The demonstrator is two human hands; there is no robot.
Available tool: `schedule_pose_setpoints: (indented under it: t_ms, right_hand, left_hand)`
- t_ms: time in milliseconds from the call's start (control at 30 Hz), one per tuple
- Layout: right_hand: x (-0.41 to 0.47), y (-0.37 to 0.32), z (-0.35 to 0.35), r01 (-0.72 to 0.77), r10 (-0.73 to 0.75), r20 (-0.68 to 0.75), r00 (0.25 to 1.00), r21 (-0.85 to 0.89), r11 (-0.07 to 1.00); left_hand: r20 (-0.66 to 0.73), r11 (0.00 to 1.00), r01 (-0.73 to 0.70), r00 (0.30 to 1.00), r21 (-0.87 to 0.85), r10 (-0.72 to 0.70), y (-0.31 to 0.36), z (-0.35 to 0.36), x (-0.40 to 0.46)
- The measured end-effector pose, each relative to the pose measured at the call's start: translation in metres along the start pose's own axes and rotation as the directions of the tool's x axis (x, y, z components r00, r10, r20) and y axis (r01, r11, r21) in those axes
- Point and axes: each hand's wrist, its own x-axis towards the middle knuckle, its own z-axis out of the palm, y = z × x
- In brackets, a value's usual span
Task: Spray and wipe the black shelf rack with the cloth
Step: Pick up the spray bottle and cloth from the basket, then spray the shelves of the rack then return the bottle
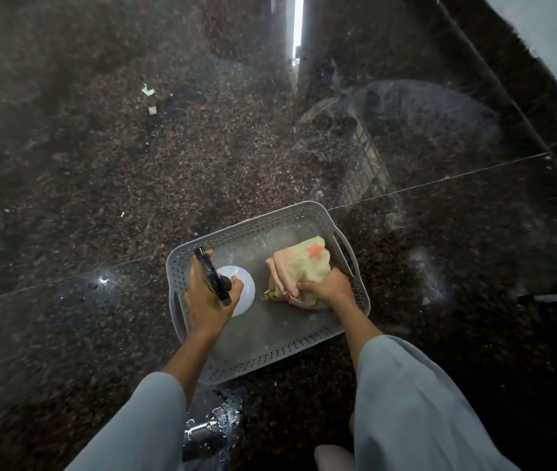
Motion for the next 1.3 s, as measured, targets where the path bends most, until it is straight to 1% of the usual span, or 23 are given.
schedule_pose_setpoints:
  t_ms: [67, 133, 233, 367, 433, 533, 633, 733, 800, 867, 967, 1100, 1200, 1267, 1300]
  right_hand:
    - [0.004, 0.004, 0.002, -0.021, 0.018, 0.035, 0.999, 0.074, 0.997]
    - [-0.002, 0.002, 0.002, -0.044, 0.027, 0.088, 0.996, 0.2, 0.979]
    - [-0.014, -0.002, 0.005, -0.058, -0.004, 0.151, 0.989, 0.404, 0.913]
    - [-0.029, -0.002, 0.004, -0.097, -0.01, 0.184, 0.983, 0.559, 0.823]
    - [-0.038, 0.0, 0.001, -0.099, -0.025, 0.19, 0.982, 0.614, 0.783]
    - [-0.057, 0.0, -0.009, -0.056, -0.07, 0.156, 0.985, 0.682, 0.729]
    - [-0.079, -0.003, -0.023, -0.022, -0.13, 0.145, 0.981, 0.745, 0.667]
    - [-0.094, -0.006, -0.038, 0.004, -0.176, 0.133, 0.975, 0.786, 0.619]
    - [-0.104, -0.008, -0.05, 0.036, -0.196, 0.1, 0.976, 0.805, 0.593]
    - [-0.114, -0.011, -0.063, 0.07, -0.199, 0.052, 0.979, 0.823, 0.564]
    - [-0.133, -0.013, -0.086, 0.125, -0.203, -0.019, 0.979, 0.843, 0.524]
    - [-0.155, -0.012, -0.131, 0.201, -0.253, -0.085, 0.964, 0.852, 0.483]
    - [-0.168, -0.006, -0.178, 0.294, -0.289, -0.177, 0.941, 0.848, 0.44]
    - [-0.189, 0.001, -0.213, 0.368, -0.314, -0.25, 0.916, 0.837, 0.406]
    - [-0.206, 0.005, -0.229, 0.407, -0.312, -0.298, 0.902, 0.83, 0.383]
  left_hand:
    - [-0.001, 1.0, -0.002, 1.0, 0.001, 0.002, -0.001, 0.0, 0.001]
    - [-0.003, 1.0, 0.001, 1.0, 0.015, -0.001, -0.001, 0.001, 0.002]
    - [-0.01, 0.999, -0.003, 1.0, 0.032, 0.003, 0.002, 0.002, 0.002]
    - [0.005, 0.999, 0.024, 1.0, 0.029, -0.024, 0.006, 0.0, 0.002]
    - [0.036, 0.999, 0.027, 0.999, 0.034, -0.028, 0.008, -0.002, 0.003]
    - [0.077, 0.998, 0.005, 0.997, 0.055, -0.009, 0.014, -0.009, 0.004]
    - [0.126, 0.999, -0.029, 0.992, 0.035, 0.024, 0.025, -0.016, 0.003]
    - [0.213, 0.995, -0.084, 0.974, 0.045, 0.073, 0.046, -0.019, -0.002]
    - [0.251, 0.995, -0.091, 0.965, 0.026, 0.082, 0.064, -0.02, -0.007]
    - [0.285, 0.992, -0.125, 0.951, -0.003, 0.121, 0.085, -0.021, -0.011]
    - [0.343, 0.964, -0.26, 0.901, -0.063, 0.265, 0.123, -0.02, -0.017]
    - [0.405, 0.927, -0.337, 0.834, -0.166, 0.376, 0.184, -0.014, -0.02]
    - [0.458, 0.878, -0.408, 0.748, -0.252, 0.479, 0.231, -0.006, -0.02]
    - [0.458, 0.834, -0.462, 0.697, -0.301, 0.551, 0.264, -0.001, -0.022]
    - [0.46, 0.806, -0.481, 0.661, -0.345, 0.592, 0.283, 0.0, -0.026]
